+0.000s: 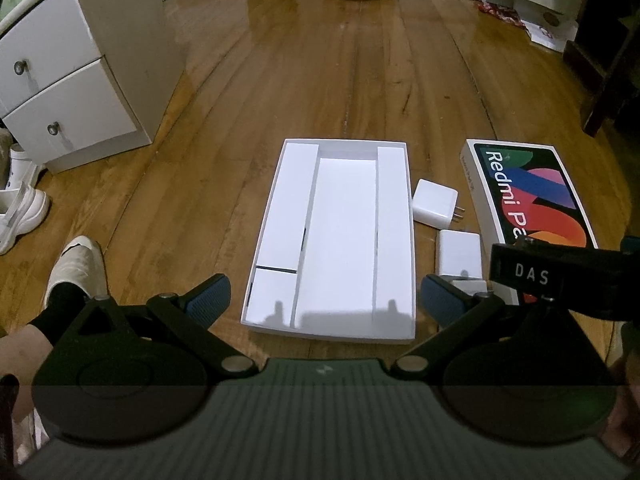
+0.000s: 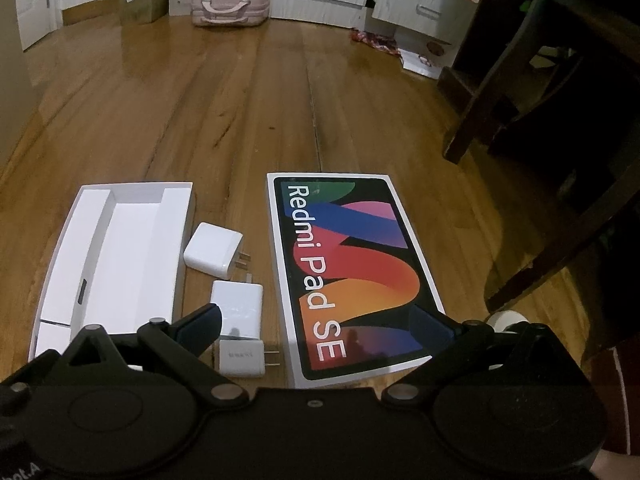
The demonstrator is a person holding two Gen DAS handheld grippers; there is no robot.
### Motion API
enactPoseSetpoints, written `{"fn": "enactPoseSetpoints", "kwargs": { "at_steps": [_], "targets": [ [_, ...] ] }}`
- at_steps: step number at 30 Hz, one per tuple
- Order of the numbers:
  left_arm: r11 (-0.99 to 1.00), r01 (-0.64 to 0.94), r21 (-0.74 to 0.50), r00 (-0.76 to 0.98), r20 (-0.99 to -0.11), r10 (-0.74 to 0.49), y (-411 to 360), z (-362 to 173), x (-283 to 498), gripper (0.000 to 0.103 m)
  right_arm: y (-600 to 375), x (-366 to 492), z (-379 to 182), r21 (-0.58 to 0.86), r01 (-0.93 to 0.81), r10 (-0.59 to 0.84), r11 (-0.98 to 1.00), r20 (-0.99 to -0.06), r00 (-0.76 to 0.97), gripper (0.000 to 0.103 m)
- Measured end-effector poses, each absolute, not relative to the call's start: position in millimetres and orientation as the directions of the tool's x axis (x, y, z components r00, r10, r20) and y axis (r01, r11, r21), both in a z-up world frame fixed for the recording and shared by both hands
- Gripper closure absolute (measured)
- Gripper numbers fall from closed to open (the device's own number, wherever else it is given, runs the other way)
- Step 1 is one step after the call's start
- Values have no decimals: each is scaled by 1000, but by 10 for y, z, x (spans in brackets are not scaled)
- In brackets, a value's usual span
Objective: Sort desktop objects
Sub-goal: 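Move the left gripper toward the small white ROMOSS charger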
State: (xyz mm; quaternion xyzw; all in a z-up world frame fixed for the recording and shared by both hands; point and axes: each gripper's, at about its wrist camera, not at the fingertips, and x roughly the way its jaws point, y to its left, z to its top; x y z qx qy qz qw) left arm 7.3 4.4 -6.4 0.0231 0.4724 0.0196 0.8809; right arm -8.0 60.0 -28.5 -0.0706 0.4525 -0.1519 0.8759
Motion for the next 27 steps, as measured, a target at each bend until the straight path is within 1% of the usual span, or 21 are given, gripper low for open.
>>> {"fn": "enactPoseSetpoints", "kwargs": {
  "at_steps": [6,11,14,16,18,21,22,25,27],
  "targets": [
    [999,-11,53,551,-833,50,60,-78,87,0,588,-67,-297,-257,205,-329,944,-773,542,1],
    [998,-43,37,550,-833,54,104,-124,111,0,505,-34,-288,-234,177,-293,956,-786,544,2],
    [998,-64,12,556,-830,45,164,-150,131,0,306,-17,-176,-215,224,-305,951,-778,549,2],
    [997,-76,-21,573,-819,26,195,-160,140,0,141,-28,-91,-148,257,-272,955,-782,561,2],
    [993,-101,-67,614,-789,10,226,-166,126,0,-24,-39,-8,-79,289,-239,954,-783,574,2],
    [988,-104,-114,618,-786,-26,212,-212,143,0,-228,-33,14,34,325,-173,945,-792,586,2],
    [988,-93,-122,617,-786,-39,189,-240,155,0,-294,-32,10,83,336,-143,938,-790,596,2],
    [992,-54,-113,604,-795,-57,67,-376,200,3,-396,-42,27,137,344,-113,929,-781,615,3],
    [995,-23,-95,582,-811,-64,-37,-502,228,5,-463,-49,39,172,349,-93,921,-773,628,9]
  ]
}}
